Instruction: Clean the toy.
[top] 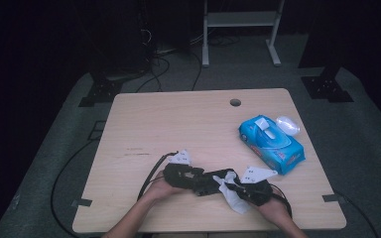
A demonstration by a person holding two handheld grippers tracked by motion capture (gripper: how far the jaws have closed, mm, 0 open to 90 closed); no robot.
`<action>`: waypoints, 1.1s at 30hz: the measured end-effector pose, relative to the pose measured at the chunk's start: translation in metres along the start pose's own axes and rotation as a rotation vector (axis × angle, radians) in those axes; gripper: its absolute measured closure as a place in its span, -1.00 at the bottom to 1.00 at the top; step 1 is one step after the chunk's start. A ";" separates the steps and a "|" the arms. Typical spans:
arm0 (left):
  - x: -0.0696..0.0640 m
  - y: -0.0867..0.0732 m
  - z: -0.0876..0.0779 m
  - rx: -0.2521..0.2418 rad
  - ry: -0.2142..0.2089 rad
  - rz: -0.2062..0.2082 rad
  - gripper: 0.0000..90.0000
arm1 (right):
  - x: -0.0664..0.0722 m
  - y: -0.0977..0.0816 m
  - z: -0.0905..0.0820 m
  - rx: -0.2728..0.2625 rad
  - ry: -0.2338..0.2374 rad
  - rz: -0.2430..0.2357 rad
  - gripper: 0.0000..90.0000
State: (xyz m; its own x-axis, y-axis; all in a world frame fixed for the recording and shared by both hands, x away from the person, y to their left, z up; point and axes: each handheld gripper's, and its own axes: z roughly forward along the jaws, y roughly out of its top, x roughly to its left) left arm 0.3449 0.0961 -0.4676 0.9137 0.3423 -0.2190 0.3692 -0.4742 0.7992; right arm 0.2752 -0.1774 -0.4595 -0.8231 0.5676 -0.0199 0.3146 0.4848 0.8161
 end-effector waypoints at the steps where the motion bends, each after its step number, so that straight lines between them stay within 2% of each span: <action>1: 0.001 -0.001 0.000 0.013 0.003 -0.024 0.00 | 0.001 0.000 0.000 0.000 -0.004 -0.001 0.91; 4: 0.004 -0.004 -0.003 0.032 0.005 -0.084 -0.23 | 0.002 -0.002 -0.001 -0.004 0.002 0.002 0.91; 6: 0.006 -0.006 -0.003 0.046 -0.017 -0.143 -0.25 | 0.002 -0.002 -0.002 -0.006 0.002 -0.004 0.91; 7: 0.006 -0.007 -0.002 0.070 -0.022 -0.159 -0.28 | 0.003 -0.002 -0.002 -0.006 0.002 -0.007 0.91; 8: 0.007 -0.009 -0.002 0.066 -0.031 -0.175 -0.29 | 0.003 -0.003 -0.002 -0.005 0.002 -0.006 0.92; 11: 0.009 -0.011 -0.001 0.062 -0.064 -0.244 -0.24 | 0.004 -0.004 -0.003 -0.008 0.004 -0.010 0.92; 14: 0.011 -0.014 -0.001 0.054 -0.113 -0.287 -0.07 | 0.005 -0.005 -0.004 -0.014 -0.001 -0.015 0.92; 16: 0.012 -0.016 0.001 0.063 -0.149 -0.333 -0.04 | 0.005 -0.006 -0.005 -0.018 -0.003 -0.011 0.92; 21: 0.010 -0.015 0.003 0.063 -0.152 -0.329 -0.05 | 0.006 -0.008 -0.006 -0.025 -0.005 -0.011 0.92; 25: 0.009 -0.016 0.003 0.046 -0.153 -0.295 -0.05 | 0.007 -0.009 -0.007 -0.031 -0.007 -0.009 0.92; 29: 0.002 -0.012 0.002 0.029 -0.101 -0.201 -0.04 | 0.007 -0.011 -0.008 -0.036 -0.014 -0.024 0.92; 30: 0.001 -0.011 0.001 0.020 -0.091 -0.182 -0.03 | 0.008 -0.011 -0.009 -0.037 -0.023 -0.027 0.92; 31: 0.000 -0.009 -0.001 -0.002 -0.081 -0.163 0.06 | 0.008 -0.011 -0.009 -0.034 -0.040 -0.030 0.92; 33: -0.004 -0.006 -0.001 -0.017 -0.040 -0.099 0.10 | 0.005 -0.011 -0.008 -0.035 -0.064 -0.023 0.92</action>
State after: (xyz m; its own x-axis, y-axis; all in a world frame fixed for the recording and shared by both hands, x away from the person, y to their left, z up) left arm 0.3386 0.0981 -0.4714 0.8790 0.3543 -0.3192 0.4554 -0.4253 0.7821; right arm 0.2632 -0.1853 -0.4640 -0.7978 0.5982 -0.0749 0.2780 0.4754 0.8347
